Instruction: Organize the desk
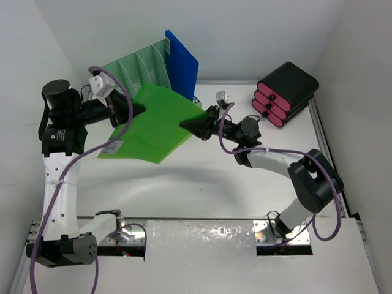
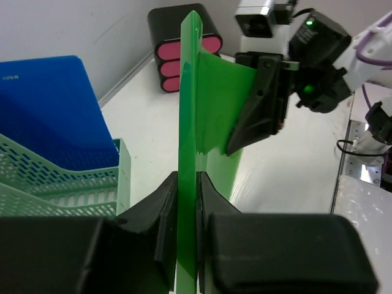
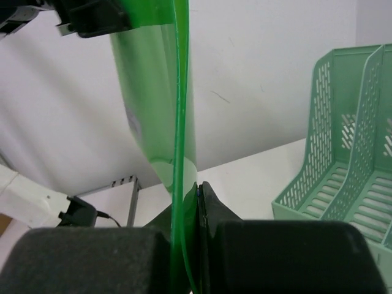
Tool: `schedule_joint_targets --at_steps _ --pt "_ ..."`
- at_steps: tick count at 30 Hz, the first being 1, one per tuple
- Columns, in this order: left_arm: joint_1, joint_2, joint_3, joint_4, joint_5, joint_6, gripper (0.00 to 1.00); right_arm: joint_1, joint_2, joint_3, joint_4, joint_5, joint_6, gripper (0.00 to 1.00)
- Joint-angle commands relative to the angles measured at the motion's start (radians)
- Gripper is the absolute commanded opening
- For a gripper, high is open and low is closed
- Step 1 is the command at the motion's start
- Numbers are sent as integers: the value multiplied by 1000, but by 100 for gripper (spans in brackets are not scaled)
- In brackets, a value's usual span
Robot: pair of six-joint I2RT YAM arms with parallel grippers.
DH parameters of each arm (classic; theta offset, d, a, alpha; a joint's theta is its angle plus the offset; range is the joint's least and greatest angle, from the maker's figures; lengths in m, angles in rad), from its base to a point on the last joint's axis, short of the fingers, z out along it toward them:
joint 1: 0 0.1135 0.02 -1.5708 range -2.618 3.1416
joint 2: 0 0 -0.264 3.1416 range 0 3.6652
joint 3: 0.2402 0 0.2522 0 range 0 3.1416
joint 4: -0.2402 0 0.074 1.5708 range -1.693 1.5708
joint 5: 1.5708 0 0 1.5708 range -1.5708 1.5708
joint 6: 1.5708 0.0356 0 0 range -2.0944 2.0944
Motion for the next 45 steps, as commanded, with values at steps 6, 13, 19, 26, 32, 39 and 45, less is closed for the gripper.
schedule_joint_targets --at_steps 6,13,19,26,32,39,45 --pt "-12 7 -71 53 -171 14 62 40 -206 -86 -102 46 -90 0" --pt "-13 10 -123 -45 -302 182 93 75 -334 -149 -577 188 -372 0" --pt "-13 25 -109 -54 -510 200 96 95 -378 -117 -741 345 -512 0" --pt "-12 27 -102 -60 -662 199 97 94 -433 -81 -885 463 -607 0" --pt "-12 50 -88 -33 -740 194 96 98 -452 35 -943 529 -678 0" --pt "-12 65 -135 -8 -825 194 96 101 -412 207 -1002 560 -724 0" --pt "-10 85 -149 6 -848 197 97 100 -368 335 -1060 580 -762 0"
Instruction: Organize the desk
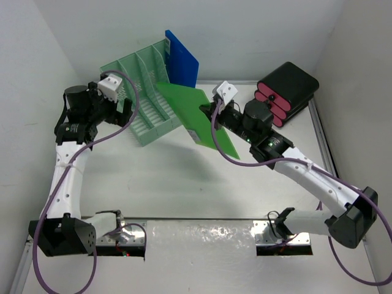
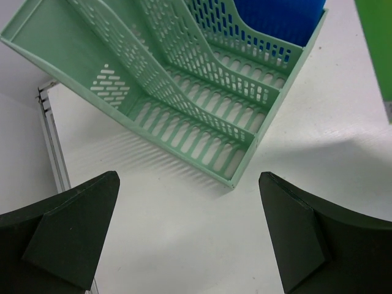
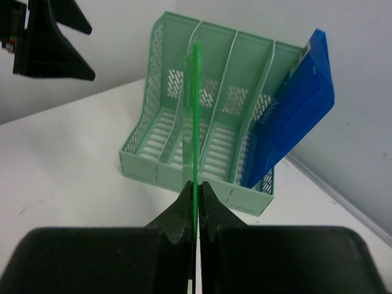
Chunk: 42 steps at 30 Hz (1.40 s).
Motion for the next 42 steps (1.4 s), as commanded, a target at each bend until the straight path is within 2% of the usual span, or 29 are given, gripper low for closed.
schedule_joint_targets --at_steps 1,8,16,22,25,31,34,42 --pt "-5 4 -7 53 -33 6 97 7 34 129 -9 31 -49 0" --pt "16 4 -33 57 -109 10 96 5 183 356 48 85 -35 0" --pt "73 32 -97 42 -114 67 97 5 485 667 144 191 -5 0" --pt "98 50 -113 62 -96 90 97 2 689 839 250 279 -17 0" --pt "125 69 -120 62 -94 116 96 -17 807 983 263 275 23 0" --pt "154 144 -153 111 -91 127 96 -31 987 1101 401 271 74 0" --pt "154 179 -157 128 -74 133 96 -34 1045 1131 473 261 80 0" --pt "153 239 -128 154 -54 133 95 -34 1060 884 861 235 133 0"
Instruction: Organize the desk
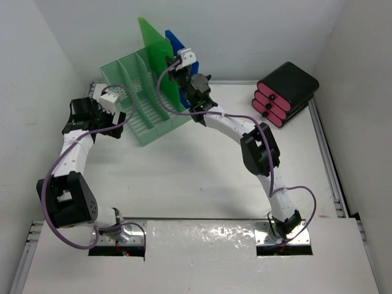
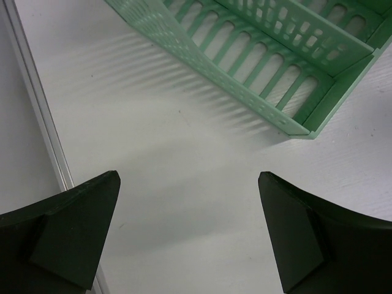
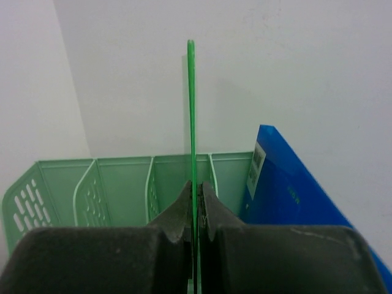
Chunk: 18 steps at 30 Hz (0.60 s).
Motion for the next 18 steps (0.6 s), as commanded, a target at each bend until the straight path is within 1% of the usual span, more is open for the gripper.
schedule_joint_targets --at_steps 1,4,5,8,11,12,18 --pt "6 1 31 62 27 18 95 2 -23 -82 316 -29 51 0" --pt "6 6 32 62 26 34 94 2 3 -133 404 -58 80 0" --pt "6 9 34 67 27 37 95 1 15 -142 463 -74 86 0" --pt "6 18 35 68 32 41 94 2 66 -160 531 -118 89 0" --pt "6 35 35 70 41 43 95 2 100 -186 579 -147 81 0" --pt "6 41 35 70 48 45 94 -4 100 -224 596 -158 92 0" --pt "6 42 34 69 55 46 94 -10 101 -272 602 -167 91 0"
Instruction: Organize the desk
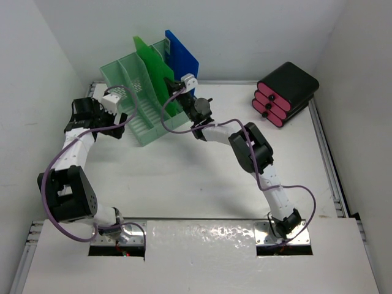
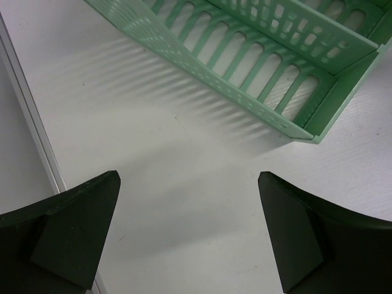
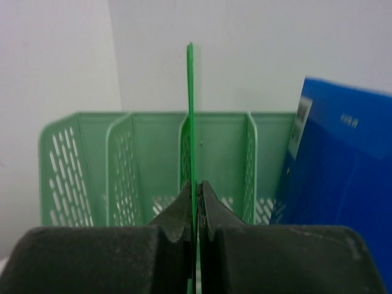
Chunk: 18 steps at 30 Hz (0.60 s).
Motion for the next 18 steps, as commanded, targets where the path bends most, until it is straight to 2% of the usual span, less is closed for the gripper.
schedule_joint_targets --at_steps 1,6,7,9,10,11,13,14,16,17,18 --pt "6 -9 36 37 27 8 94 -8 6 1 97 -33 26 0" --pt "6 -13 36 20 25 16 94 -11 -17 -52 77 -20 15 0" --pt "6 -15 36 17 25 16 94 -10 -31 -83 71 -20 12 15" --pt "6 -21 39 8 24 22 94 -10 -92 -109 7 -29 -4 33" --pt "6 -23 41 6 22 22 94 -10 -115 -117 -34 -33 -29 48" --pt "6 -26 42 2 22 17 94 -10 -155 -114 -129 -33 -41 55" --pt "6 -32 54 -5 28 13 94 -10 -195 -132 -194 -33 -81 66" --pt "6 -36 64 -15 31 6 94 -10 -245 -152 -234 -33 -90 78" --pt "6 -46 71 -28 36 -1 94 -10 -316 -233 -280 -16 -115 92" --pt "5 -52 73 -37 35 -9 94 -8 -404 -270 -345 21 -118 99" --pt "6 -67 71 -40 35 -12 94 -8 -455 -340 -392 41 -120 99"
